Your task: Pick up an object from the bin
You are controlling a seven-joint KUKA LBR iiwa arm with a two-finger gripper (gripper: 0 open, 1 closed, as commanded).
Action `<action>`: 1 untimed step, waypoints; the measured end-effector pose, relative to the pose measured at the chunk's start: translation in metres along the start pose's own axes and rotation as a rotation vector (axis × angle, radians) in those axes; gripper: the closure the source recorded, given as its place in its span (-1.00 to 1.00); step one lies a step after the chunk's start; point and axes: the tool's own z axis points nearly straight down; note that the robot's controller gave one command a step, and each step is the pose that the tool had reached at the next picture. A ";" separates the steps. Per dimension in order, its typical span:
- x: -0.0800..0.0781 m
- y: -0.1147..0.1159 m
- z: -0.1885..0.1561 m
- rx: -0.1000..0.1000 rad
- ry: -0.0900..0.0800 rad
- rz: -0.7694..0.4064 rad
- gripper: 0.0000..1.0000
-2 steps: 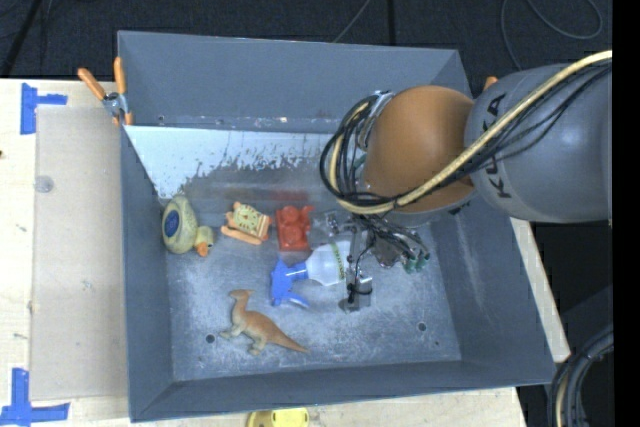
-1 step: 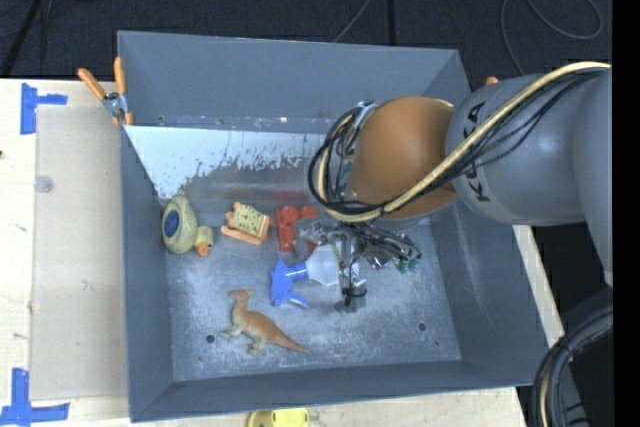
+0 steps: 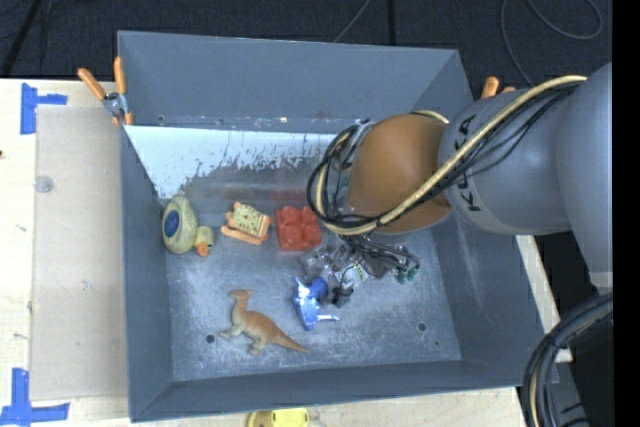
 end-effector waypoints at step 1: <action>0.000 0.000 0.000 0.000 0.000 0.001 1.00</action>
Offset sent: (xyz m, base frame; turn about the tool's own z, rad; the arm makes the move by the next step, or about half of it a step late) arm 0.0000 0.0001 0.0755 0.0000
